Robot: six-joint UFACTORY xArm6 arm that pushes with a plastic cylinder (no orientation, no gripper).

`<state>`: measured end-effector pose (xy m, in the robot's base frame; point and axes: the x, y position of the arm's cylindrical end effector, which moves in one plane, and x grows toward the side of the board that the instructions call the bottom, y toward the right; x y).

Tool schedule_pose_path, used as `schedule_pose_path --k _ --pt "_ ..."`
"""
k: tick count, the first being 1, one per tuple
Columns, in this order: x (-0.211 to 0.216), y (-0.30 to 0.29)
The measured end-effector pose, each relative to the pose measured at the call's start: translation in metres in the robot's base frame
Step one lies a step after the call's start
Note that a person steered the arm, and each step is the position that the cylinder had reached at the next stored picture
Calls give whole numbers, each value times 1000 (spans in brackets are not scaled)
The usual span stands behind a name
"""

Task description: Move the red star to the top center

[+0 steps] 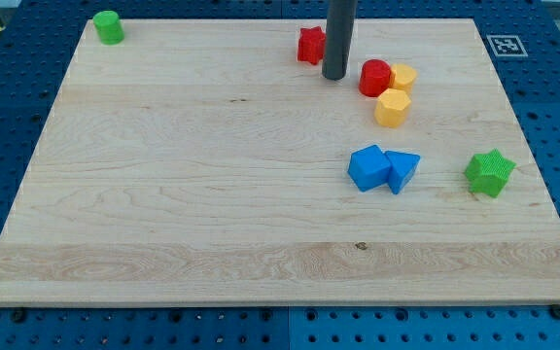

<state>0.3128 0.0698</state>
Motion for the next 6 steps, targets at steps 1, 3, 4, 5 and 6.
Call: schedule_pose_path --k 1,3,4,5,6 --pt "-1 25" --pt "-26 42" --pt "-32 42" --pt "-34 42" --pt "-35 23"
